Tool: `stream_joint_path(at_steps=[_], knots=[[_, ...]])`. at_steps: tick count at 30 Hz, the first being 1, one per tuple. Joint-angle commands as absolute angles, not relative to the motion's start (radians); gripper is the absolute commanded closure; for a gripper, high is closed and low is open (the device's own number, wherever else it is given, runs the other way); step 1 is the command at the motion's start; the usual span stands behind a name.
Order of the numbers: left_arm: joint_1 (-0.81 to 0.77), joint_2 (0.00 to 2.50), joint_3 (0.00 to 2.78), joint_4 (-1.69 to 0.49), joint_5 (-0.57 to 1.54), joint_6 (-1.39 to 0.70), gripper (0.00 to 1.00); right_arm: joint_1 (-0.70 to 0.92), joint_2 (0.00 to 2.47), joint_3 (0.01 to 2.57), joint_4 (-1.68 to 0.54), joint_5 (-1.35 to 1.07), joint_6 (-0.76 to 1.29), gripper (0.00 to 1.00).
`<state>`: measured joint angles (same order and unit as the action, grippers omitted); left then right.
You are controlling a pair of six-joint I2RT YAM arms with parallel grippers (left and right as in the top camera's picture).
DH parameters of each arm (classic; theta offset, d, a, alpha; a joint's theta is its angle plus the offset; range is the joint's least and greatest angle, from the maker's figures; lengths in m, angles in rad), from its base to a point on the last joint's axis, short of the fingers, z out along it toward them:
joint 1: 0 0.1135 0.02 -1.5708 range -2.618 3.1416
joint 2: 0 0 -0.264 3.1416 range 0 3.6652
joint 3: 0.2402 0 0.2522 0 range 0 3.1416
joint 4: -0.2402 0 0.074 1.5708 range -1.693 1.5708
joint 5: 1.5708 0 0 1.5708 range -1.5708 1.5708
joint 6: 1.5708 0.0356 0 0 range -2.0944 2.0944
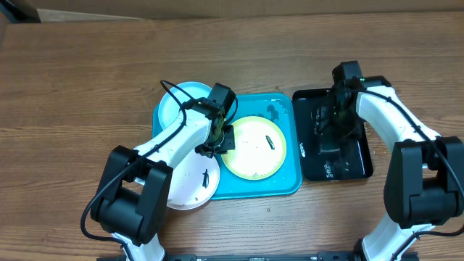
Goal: Clean dirty plates on tray and stack at the side
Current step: 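Dip the green sponge in the black tray water with right gripper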
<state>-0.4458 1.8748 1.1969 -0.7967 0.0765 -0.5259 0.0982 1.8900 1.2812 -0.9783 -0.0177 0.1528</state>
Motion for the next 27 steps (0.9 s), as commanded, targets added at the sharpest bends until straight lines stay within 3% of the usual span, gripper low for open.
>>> stream_joint_path(at_steps=[1,3,4,5,6,8,10,11,15,22,27], knots=[[-0.452,1.891,1.19,-0.799,0.065,-0.546,0.88,0.097,1.892,1.236,-0.905,-0.044,0.149,0.29],[-0.452,1.891,1.19,-0.799,0.064,-0.546,0.88,0.097,1.892,1.234,-0.863,-0.054,0.15,0.3],[-0.452,1.891,1.19,-0.799,0.064,-0.546,0.88,0.097,1.892,1.234,-0.852,-0.054,0.15,0.44],[-0.452,1.891,1.19,-0.799,0.064,-0.546,0.87,0.097,1.892,1.234,-0.841,-0.054,0.15,0.83],[-0.452,1.891,1.19,-0.799,0.064,-0.546,0.88,0.097,1.892,1.234,-0.839,-0.054,0.15,0.96],[-0.452,1.891,1.19,-0.8,0.064,-0.546,0.87,0.097,1.892,1.234,-0.839,-0.054,0.15,0.94],[-0.452,1.891,1.19,-0.8,0.064,-0.546,0.87,0.097,1.892,1.239,-0.85,-0.054,0.15,0.43],[-0.452,1.891,1.19,-0.8,0.064,-0.546,0.87,0.097,1.892,1.248,-0.868,-0.054,0.149,0.32],[-0.452,1.891,1.19,-0.8,0.064,-0.546,0.87,0.097,1.891,1.282,-0.927,-0.053,0.149,0.33],[-0.452,1.891,1.19,-0.803,0.071,-0.546,0.87,0.098,1.891,1.281,-0.993,-0.053,0.149,0.51],[-0.452,1.891,1.19,-0.804,0.071,-0.546,0.86,0.098,1.891,1.269,-0.994,-0.054,0.149,0.52]])
